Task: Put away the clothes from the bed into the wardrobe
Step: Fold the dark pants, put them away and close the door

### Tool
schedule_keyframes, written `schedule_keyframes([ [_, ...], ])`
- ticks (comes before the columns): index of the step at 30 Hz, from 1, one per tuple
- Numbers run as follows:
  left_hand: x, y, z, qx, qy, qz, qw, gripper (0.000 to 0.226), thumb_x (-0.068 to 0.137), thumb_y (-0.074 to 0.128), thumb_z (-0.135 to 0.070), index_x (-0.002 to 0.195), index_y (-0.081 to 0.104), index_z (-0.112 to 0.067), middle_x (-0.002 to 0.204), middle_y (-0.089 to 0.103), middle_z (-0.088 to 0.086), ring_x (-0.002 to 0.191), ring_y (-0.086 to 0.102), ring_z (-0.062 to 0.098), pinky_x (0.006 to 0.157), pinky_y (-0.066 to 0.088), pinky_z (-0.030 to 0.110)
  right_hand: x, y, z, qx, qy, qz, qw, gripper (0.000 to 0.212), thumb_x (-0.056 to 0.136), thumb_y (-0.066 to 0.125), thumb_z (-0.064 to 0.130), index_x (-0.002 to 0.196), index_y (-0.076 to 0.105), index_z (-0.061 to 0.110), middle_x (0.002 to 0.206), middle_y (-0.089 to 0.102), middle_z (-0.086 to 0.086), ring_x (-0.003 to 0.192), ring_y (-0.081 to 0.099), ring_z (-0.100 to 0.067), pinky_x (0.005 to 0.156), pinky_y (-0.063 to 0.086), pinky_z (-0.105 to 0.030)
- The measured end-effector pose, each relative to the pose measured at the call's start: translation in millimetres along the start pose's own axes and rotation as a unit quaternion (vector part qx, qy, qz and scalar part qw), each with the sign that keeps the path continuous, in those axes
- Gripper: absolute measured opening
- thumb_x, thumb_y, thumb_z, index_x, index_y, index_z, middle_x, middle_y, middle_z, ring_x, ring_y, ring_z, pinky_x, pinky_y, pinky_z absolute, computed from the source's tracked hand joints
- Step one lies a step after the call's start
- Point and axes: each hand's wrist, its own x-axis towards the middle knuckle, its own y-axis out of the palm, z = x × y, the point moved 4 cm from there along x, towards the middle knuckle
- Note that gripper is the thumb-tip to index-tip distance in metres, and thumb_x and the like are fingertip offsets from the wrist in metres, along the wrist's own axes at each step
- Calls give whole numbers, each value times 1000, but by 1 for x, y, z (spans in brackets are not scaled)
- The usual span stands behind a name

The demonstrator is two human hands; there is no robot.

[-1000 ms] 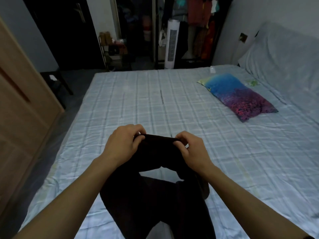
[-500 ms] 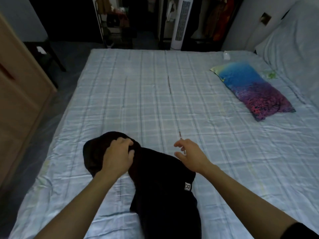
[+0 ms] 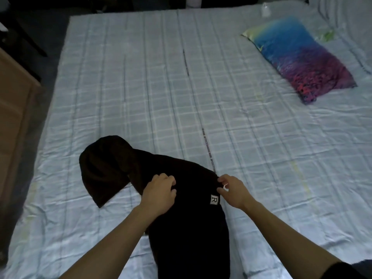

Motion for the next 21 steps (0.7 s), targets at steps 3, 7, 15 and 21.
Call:
schedule_keyframes([
  [3, 21, 6, -17, 19, 15, 26, 999, 29, 97, 54, -33, 123, 58, -23, 122, 54, -3, 111, 48, 17, 88, 47, 31, 10, 5, -15, 26, 24, 9, 999, 40, 92, 67, 23, 129, 56, 12, 120, 59, -11, 107, 60, -24, 89, 45, -26],
  [7, 59, 17, -46, 46, 47, 54, 996, 31, 97, 54, -34, 126, 57, -23, 122, 55, -2, 111, 49, 17, 91, 48, 34, 34, 11, -39, 46, 54, 13, 997, 43, 91, 68, 22, 130, 54, 12, 122, 59, -10, 109, 59, -22, 86, 40, -21],
  [15, 137, 86, -87, 129, 141, 99, 977, 47, 95, 55, -33, 140, 43, -22, 143, 45, -1, 129, 40, 23, 102, 39, 38, 89, 49, -80, 60, 87, 53, 993, 60, 82, 75, 24, 134, 47, 15, 127, 53, -6, 115, 55, -24, 90, 43, -28],
  [21, 152, 114, -91, 185, 224, 143, 946, 57, 87, 63, -35, 137, 42, -21, 145, 43, -3, 135, 34, 21, 110, 27, 37, 89, 53, -81, 123, 70, 11, 990, 18, 82, 72, 16, 91, 57, 17, 95, 57, -1, 91, 58, -22, 75, 42, -33],
])
